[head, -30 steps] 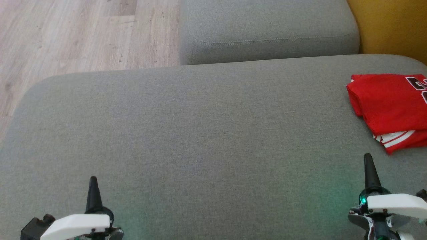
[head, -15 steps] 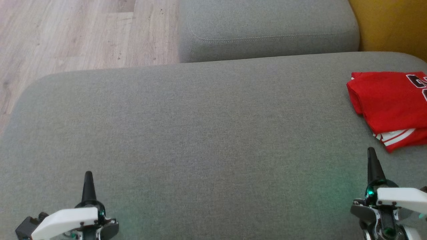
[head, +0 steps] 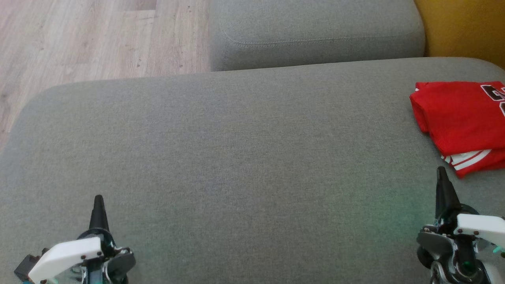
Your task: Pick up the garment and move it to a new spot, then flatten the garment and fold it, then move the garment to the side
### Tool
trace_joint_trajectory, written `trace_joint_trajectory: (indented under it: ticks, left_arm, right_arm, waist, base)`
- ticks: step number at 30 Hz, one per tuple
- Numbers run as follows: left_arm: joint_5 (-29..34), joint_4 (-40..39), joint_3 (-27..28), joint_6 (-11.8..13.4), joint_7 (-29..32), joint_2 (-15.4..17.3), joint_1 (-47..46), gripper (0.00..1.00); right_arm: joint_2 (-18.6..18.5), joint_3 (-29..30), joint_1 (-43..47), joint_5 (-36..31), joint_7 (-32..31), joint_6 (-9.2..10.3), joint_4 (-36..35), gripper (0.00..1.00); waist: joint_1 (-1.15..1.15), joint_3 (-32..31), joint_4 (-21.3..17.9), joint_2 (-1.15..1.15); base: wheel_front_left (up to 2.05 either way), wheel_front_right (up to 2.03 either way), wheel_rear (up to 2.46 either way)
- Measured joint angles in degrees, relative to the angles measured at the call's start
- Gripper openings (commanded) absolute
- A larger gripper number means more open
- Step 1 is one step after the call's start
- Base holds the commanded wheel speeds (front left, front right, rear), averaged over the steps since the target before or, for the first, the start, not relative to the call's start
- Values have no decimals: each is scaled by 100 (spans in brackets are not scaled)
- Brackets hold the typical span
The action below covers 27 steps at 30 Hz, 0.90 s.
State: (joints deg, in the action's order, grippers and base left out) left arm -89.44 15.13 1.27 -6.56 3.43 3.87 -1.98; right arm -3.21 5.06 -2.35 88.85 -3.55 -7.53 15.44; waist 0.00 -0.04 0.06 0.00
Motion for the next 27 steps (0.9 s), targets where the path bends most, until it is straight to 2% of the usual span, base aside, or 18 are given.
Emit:
trace_joint_trajectory:
  ticks: [6,27]
  left_arm:
    - [-443,45,76,-52,105,-2,-104,0]
    - [-441,46,123,-53,112,-20,-129,0]
  right_arm:
    - [-1,65,-74,437,-103,0,21,0]
    - [0,105,-75,443,-110,0,31,0]
  waist:
    - [0,23,-6,0]
    - [0,23,-6,0]
  base:
    - [0,0,0]
    - [0,0,0]
